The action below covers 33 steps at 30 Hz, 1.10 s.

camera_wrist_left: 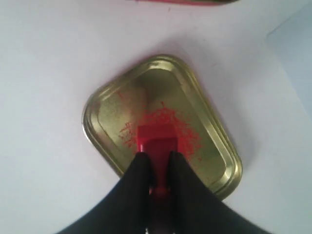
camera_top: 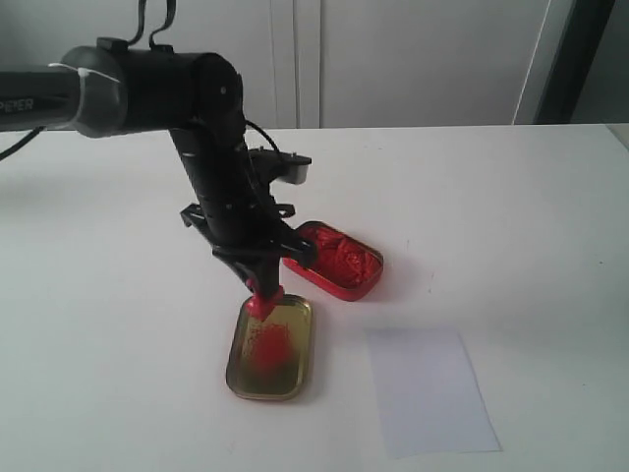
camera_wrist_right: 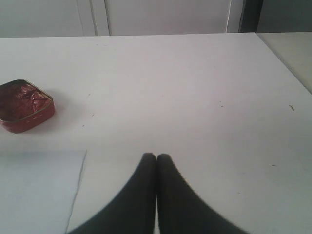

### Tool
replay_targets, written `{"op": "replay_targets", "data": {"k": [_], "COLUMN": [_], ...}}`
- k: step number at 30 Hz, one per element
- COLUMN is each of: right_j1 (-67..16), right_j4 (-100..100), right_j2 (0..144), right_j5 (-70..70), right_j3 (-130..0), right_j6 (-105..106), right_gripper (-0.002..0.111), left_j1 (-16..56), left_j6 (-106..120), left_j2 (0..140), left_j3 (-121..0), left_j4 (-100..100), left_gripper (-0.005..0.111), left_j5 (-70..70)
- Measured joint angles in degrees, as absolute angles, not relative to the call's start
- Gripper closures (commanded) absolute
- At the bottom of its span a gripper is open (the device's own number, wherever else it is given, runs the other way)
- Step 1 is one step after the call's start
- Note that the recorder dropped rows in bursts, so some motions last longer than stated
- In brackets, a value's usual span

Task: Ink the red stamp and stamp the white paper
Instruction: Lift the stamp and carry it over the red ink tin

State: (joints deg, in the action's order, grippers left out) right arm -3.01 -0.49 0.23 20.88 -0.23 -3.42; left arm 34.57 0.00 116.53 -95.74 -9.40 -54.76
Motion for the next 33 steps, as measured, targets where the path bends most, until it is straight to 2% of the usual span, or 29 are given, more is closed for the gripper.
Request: {"op": "replay_targets", "data": {"k": [8,15,25,33], "right_j1": [-3.01,-3.01,-3.01,-3.01], "right_j4": [-0.49,-0.49,-0.49,-0.49], "right_j2": [0.23,0.23,0.23,0.23], "right_j5": [20.88,20.88,20.88,20.88], "right_j3": [-0.23,-0.23,-0.23,-0.23], "right_j6": [-3.42,-3.42,-3.42,-3.42], "right_gripper": [0.108,0.108,0.108,0.108], "left_j1": [34.57,34.57,34.57,34.57], "left_j6": [10.63,13.86,14.19,14.19], "left_j2": [115.63,123.06,132.46,136.8], "left_j3": [-104.7,-115.5,-129.08,-130.95], "left_j4": [-9.4,-7.03,-6.47,-6.47], "left_gripper": [0.107,0.107,0.107,0.107], "left_j5": [-57.45,-62.4,-62.06,-57.98]}}
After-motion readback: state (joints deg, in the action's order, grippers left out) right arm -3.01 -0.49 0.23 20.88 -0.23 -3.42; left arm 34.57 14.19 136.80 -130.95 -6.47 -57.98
